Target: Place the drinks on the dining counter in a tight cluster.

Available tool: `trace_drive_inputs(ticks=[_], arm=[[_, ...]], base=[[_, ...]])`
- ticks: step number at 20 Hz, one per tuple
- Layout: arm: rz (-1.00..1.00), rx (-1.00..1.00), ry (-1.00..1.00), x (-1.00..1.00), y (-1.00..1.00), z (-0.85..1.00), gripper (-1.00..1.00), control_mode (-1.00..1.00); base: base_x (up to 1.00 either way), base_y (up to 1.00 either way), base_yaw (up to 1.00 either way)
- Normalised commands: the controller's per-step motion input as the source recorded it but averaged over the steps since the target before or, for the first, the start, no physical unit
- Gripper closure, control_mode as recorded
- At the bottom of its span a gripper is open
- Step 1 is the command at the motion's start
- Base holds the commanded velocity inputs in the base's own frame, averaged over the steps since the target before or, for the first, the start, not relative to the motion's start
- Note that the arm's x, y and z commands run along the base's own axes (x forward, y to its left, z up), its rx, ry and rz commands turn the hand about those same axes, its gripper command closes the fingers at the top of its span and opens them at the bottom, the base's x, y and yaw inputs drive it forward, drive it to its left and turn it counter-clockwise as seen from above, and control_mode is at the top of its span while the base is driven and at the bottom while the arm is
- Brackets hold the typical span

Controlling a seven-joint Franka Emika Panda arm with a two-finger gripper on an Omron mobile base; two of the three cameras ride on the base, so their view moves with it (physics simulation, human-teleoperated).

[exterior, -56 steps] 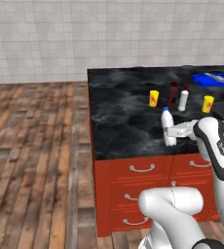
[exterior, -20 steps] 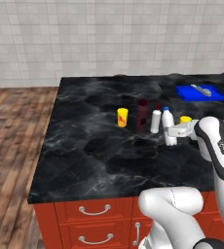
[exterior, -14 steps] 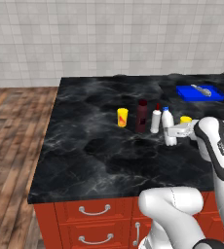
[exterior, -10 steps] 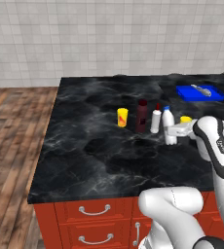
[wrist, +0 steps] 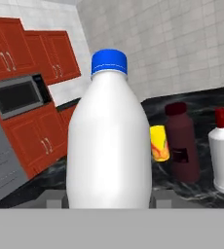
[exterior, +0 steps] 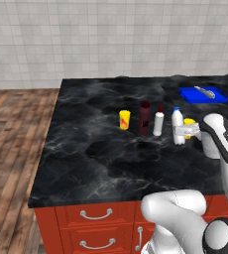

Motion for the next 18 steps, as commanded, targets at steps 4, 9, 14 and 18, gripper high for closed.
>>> trace_drive_inputs(ticks=[4,9,14,18], arm=[[0.34,0.0,0.0,-0.02,-0.54,-0.28,1.0,-1.0],[0.24,-0.01,-0.04,0.09,-0.32,-0.16,1.0,-1.0],[0.01,0.03,-0.02,0.2,-0.12,-0.11,1.0,-1.0],[0.0,0.13,-0.1,0.12,0.0,-0.24,1.0,-1.0]], base=[[0.0,0.0,0.0],[0.0,0.0,0.0],[0.0,0.0,0.0],[0.0,0.0,0.0]])
